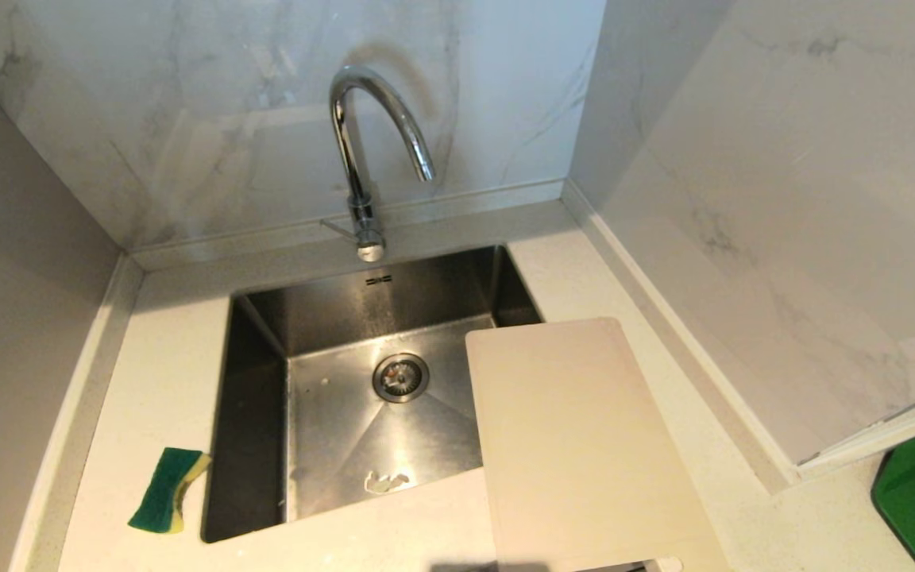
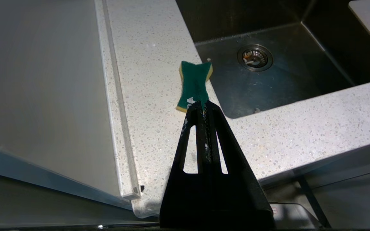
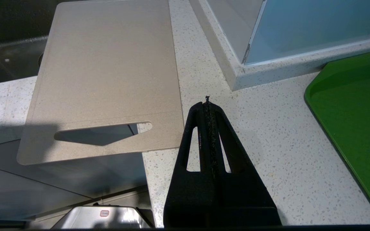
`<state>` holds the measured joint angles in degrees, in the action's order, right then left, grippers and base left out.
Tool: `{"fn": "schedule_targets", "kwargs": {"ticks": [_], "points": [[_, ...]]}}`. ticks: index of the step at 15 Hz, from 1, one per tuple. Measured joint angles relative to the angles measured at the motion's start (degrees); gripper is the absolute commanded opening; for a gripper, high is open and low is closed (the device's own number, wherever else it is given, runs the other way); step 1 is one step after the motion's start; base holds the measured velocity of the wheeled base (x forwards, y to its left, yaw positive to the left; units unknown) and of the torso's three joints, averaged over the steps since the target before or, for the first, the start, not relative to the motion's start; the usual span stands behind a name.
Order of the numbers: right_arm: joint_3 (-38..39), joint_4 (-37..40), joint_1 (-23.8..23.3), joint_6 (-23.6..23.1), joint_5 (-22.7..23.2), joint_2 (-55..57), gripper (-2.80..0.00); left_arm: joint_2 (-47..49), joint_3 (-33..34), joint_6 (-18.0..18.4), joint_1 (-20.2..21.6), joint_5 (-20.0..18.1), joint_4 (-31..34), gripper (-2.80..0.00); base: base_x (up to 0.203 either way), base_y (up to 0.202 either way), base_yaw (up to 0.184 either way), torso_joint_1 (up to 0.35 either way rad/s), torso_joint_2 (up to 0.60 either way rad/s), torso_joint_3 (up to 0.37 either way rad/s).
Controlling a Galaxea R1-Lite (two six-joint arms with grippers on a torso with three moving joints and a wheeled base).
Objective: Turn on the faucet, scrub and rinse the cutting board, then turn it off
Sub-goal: Turn on the tap
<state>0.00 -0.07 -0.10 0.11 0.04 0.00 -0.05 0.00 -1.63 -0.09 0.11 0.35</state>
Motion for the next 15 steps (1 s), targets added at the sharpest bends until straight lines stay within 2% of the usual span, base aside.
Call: {"fn": "schedule_targets", "kwargs": {"ticks": [4, 7, 12, 15], "points": [[0.00, 0.01, 0.00, -0.01, 0.02, 0.00, -2.80, 0.05, -1.43, 1.25, -0.06, 0.10, 0.13, -2.80, 0.000, 0.000, 0.000, 0.000, 0.00, 0.000], [0.00, 0.00, 0.00, -0.01, 0.03, 0.00, -2.80, 3.43, -12.25, 1.17, -0.11, -0.39, 3.37, -2.80, 0.000, 0.000, 0.000, 0.000, 0.00, 0.000], [0.00, 0.00, 0.00, -0.03, 0.03, 0.00, -2.80, 19.45, -29.12, 1.53, -0.20, -2.60, 5.38, -2.80, 0.000, 0.000, 0.000, 0.000, 0.00, 0.000], [0.00, 0.01, 0.00, -0.02, 0.06, 0.00, -2.80, 28.98, -36.19, 4.79, -0.20, -2.76, 5.53, -2.80, 0.000, 0.000, 0.000, 0.000, 0.00, 0.000]]}}
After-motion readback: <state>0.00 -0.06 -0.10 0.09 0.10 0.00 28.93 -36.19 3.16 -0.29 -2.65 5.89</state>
